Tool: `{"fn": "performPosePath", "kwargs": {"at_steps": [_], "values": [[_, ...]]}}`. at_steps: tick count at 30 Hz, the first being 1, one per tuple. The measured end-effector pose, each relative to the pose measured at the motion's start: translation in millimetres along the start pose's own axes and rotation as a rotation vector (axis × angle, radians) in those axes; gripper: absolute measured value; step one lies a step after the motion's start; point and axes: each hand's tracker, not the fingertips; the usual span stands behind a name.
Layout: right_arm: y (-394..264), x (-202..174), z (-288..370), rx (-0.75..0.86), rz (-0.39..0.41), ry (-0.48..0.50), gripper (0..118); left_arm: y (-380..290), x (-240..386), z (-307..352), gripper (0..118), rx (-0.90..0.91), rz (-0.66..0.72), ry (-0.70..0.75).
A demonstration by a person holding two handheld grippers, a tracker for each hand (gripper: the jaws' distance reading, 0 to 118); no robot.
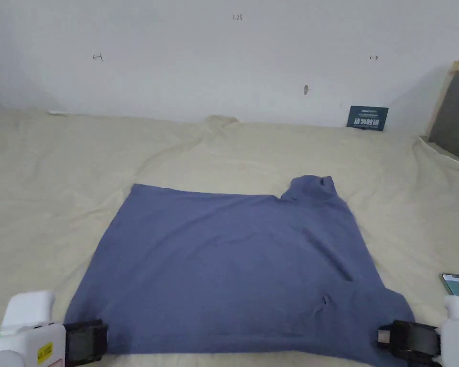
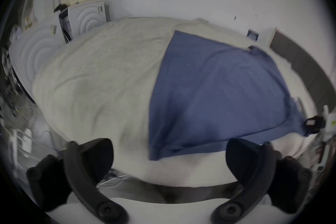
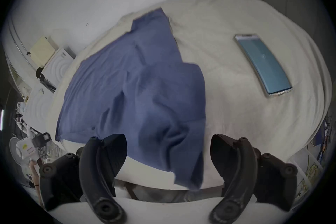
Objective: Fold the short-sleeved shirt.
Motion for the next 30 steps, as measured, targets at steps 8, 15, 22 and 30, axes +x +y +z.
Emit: {"fn": "performPosePath", "kwargs": {"at_steps": [8,15,22,30], "values": [[-31.7,-43.4,66.3,0.233,0.102,-0.080,95,0.6,8.7,49.3,113,0.076,0.026,-0.071],[-70.8,-67.4,83.6,0.226,0.097,0.032,0,-44.5,5.6,53.7,6,0.052,0.002,0.097],[-88.2,-81.9,52.7,0.128,0.157,0.017,0,-60.8,-3.6,39.1,0,-0.009,-0.001,0.104],[-82.5,-80.5,41.7,0.083,0.150,0.030,0,-25.5,-10.5,7.5,118,0.015,-0.060,0.106]]}}
